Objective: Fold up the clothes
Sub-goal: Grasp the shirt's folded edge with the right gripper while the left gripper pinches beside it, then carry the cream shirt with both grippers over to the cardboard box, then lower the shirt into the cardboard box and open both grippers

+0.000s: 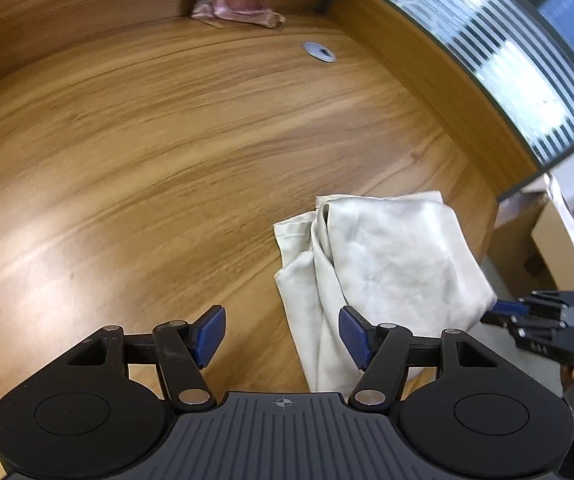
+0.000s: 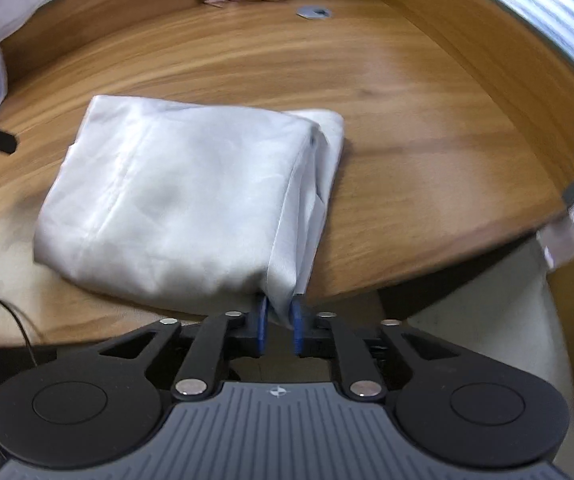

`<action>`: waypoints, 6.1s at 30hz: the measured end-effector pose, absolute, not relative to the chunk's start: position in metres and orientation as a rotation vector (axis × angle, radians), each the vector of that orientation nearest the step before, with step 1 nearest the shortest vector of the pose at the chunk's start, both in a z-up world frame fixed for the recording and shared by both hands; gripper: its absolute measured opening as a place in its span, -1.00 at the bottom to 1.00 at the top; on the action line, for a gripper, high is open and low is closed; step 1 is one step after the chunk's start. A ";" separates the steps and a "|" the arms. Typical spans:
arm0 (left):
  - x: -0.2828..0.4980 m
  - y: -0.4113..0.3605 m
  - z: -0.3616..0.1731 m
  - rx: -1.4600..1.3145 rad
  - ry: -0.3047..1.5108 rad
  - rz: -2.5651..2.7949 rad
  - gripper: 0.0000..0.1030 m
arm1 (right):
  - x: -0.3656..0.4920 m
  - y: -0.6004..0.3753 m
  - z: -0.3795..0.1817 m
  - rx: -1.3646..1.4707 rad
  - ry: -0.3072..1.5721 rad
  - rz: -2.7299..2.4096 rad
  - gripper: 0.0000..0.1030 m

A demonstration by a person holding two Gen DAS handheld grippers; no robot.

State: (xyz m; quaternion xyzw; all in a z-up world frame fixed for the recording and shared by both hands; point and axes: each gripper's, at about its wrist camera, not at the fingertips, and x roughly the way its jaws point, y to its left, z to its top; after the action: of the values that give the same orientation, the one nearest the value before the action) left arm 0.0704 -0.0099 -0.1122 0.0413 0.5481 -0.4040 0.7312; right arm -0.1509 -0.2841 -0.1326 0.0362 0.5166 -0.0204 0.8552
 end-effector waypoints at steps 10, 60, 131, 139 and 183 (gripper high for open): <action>0.057 -0.001 -0.113 -0.006 1.274 -0.785 0.35 | -0.132 -0.207 -0.117 -0.097 0.994 0.259 -0.18; 0.037 -0.079 -0.185 -0.459 1.479 -0.756 -0.23 | -0.098 -0.149 -0.087 -0.244 0.836 0.431 -0.89; -0.077 -0.253 -0.035 0.546 1.021 -1.462 -0.81 | -0.298 -0.302 -0.035 0.774 0.683 -0.554 -0.84; -0.134 -0.331 0.024 0.543 0.910 -1.660 -0.81 | -0.378 -0.358 0.035 0.776 0.590 -0.672 -0.84; -0.253 -0.673 0.014 0.591 0.808 -1.683 -0.76 | -0.457 -0.665 0.027 0.632 0.580 -0.948 -0.77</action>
State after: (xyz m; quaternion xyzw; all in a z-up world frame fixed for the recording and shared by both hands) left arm -0.2534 -0.6730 0.0144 0.2505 0.3426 -0.7133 0.5577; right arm -0.4573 -0.6647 0.0272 0.2948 0.2706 -0.4424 0.8026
